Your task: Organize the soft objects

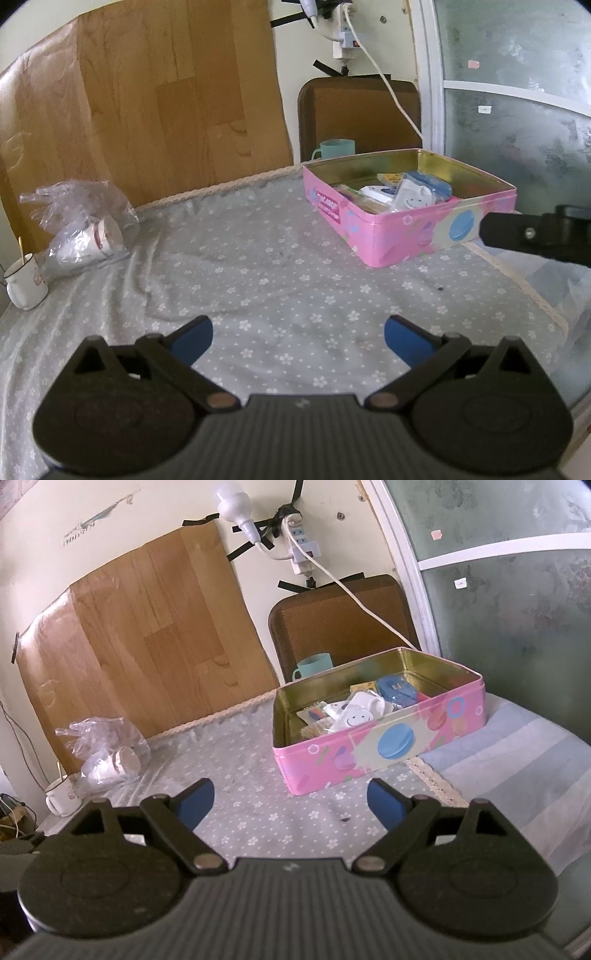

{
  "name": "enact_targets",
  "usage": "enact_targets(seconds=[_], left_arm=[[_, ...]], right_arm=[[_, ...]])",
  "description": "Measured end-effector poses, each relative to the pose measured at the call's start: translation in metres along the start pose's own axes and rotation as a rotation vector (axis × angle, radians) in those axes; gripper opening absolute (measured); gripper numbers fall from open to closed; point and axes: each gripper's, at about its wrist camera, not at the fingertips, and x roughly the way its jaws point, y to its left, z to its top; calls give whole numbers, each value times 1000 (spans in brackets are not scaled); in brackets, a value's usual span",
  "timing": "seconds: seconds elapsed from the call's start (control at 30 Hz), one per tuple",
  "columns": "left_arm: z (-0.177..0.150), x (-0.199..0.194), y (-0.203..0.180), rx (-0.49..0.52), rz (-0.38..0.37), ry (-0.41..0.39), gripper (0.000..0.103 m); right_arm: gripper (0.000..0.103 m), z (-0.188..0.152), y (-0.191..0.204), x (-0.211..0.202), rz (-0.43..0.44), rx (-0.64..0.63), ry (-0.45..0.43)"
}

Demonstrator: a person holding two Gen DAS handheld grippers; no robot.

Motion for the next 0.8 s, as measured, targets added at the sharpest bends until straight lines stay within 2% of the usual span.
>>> enact_targets(seconds=[0.8], left_arm=[[0,-7,1,-18,-10,36,103]], right_arm=[[92,-3,6,-7,-13,18,-23]])
